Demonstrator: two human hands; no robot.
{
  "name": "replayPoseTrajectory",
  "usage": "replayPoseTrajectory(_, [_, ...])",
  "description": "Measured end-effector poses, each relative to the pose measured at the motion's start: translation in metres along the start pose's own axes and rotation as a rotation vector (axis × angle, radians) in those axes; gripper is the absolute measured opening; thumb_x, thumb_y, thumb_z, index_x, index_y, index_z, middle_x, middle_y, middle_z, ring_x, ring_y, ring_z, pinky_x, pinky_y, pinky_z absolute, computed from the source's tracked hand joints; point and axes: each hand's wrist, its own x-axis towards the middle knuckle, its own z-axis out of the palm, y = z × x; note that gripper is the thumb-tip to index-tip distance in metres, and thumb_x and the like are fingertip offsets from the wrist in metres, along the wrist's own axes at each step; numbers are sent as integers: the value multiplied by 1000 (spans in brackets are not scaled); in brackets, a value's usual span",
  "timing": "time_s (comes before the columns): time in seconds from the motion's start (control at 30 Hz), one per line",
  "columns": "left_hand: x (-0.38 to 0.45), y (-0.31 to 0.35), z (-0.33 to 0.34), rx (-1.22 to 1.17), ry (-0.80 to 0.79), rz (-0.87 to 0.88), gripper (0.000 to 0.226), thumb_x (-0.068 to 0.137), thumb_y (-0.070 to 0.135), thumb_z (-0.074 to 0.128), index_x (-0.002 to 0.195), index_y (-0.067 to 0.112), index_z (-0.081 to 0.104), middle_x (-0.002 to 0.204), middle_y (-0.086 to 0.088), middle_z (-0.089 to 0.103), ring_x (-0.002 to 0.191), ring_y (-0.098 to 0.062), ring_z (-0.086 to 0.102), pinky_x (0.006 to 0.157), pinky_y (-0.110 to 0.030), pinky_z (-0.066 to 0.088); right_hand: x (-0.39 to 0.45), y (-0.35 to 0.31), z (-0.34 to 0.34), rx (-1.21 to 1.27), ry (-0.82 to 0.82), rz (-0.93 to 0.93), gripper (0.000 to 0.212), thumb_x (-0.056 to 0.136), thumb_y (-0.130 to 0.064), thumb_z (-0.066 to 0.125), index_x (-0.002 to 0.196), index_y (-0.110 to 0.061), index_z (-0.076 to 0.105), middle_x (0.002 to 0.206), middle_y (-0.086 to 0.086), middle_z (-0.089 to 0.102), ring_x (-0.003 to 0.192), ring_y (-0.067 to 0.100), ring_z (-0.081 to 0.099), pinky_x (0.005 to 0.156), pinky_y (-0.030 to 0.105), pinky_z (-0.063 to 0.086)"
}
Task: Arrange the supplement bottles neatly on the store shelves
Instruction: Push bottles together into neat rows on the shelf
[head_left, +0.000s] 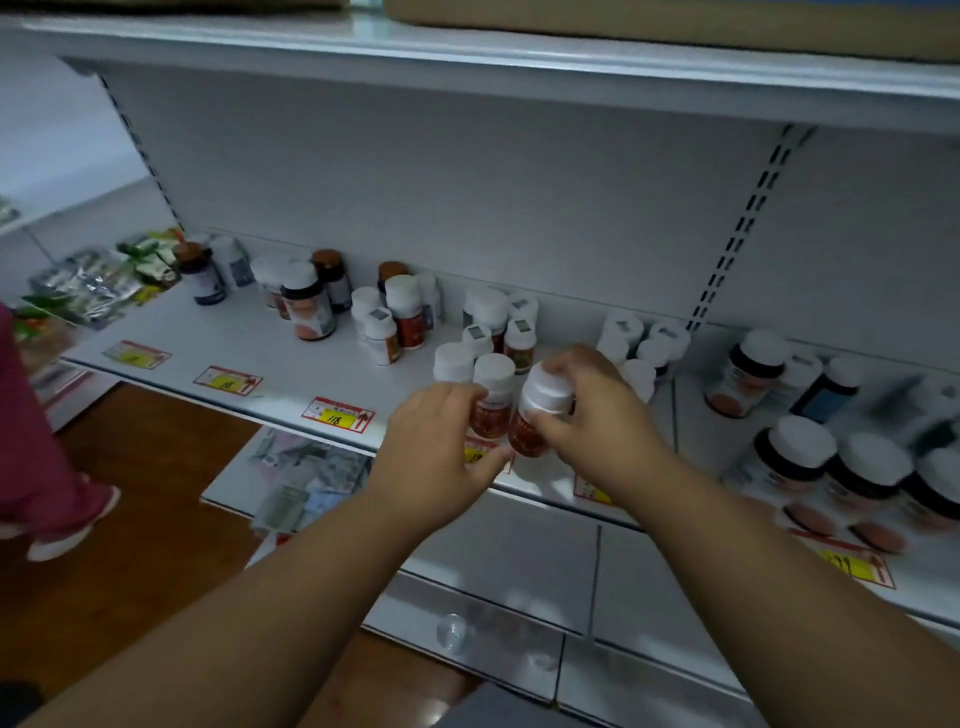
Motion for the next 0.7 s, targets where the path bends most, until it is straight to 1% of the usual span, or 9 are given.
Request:
replayPoseTrajectory(0.07, [18, -10, 2, 92, 53, 59, 58, 72, 53, 68, 118, 21, 57, 114, -2, 57, 107, -25, 51, 90, -41, 43, 13, 1, 10, -118, -51, -7, 39, 79, -26, 69, 113, -20, 51, 111, 4, 53, 97, 22, 54, 77, 32, 45])
replayPoseTrajectory(0.13, [38, -16, 6, 150, 76, 116, 64, 69, 49, 70, 125, 20, 58, 128, -8, 55, 119, -31, 48, 96, -46, 41, 24, 1, 17, -183, -105, 7, 40, 81, -23, 69, 116, -14, 51, 111, 9, 52, 98, 27, 54, 77, 36, 45])
replayPoseTrajectory(0.17, [46, -20, 8, 178, 63, 146, 66, 69, 48, 68, 128, 20, 57, 134, -11, 54, 125, -34, 46, 100, -49, 39, 28, 1, 21, -204, -127, 19, 41, 81, -23, 69, 117, -13, 51, 111, 11, 52, 98, 28, 53, 76, 35, 44])
replayPoseTrajectory(0.23, [56, -26, 13, 234, -15, 190, 69, 71, 46, 65, 135, 22, 53, 143, -14, 47, 134, -37, 39, 108, -52, 32, 34, 2, 27, -235, -184, 74, 44, 81, -23, 68, 119, -15, 48, 113, 10, 50, 98, 28, 53, 73, 34, 43])
replayPoseTrajectory(0.3, [57, -34, 21, 274, -112, 204, 75, 74, 47, 64, 143, 24, 44, 151, -12, 38, 141, -35, 30, 115, -52, 22, 39, 4, 32, -251, -247, 134, 47, 81, -25, 68, 121, -18, 45, 116, 8, 47, 98, 26, 52, 73, 33, 41])
replayPoseTrajectory(0.37, [55, -41, 28, 282, -135, 209, 80, 74, 47, 65, 145, 23, 40, 152, -11, 38, 142, -35, 28, 116, -51, 18, 43, 6, 36, -246, -272, 174, 47, 80, -26, 68, 120, -20, 44, 117, 5, 44, 92, 20, 46, 71, 31, 36])
replayPoseTrajectory(0.43, [54, -46, 31, 269, -109, 219, 80, 71, 44, 67, 144, 21, 43, 149, -11, 42, 140, -35, 31, 116, -52, 20, 46, 7, 38, -234, -257, 185, 45, 80, -26, 69, 116, -22, 43, 113, 3, 42, 87, 17, 42, 71, 30, 35])
replayPoseTrajectory(0.6, [55, -51, 31, 262, -81, 239, 77, 72, 44, 66, 142, 20, 46, 147, -11, 45, 139, -35, 34, 115, -52, 22, 47, 8, 42, -219, -229, 202, 40, 79, -26, 70, 106, -28, 40, 103, -6, 34, 84, 14, 41, 69, 30, 34])
replayPoseTrajectory(0.7, [54, -53, 29, 285, -95, 243, 78, 74, 47, 64, 144, 21, 42, 148, -11, 43, 139, -35, 33, 115, -52, 22, 46, 6, 43, -215, -215, 194, 40, 79, -26, 70, 108, -25, 42, 103, -6, 34, 84, 14, 41, 68, 29, 32])
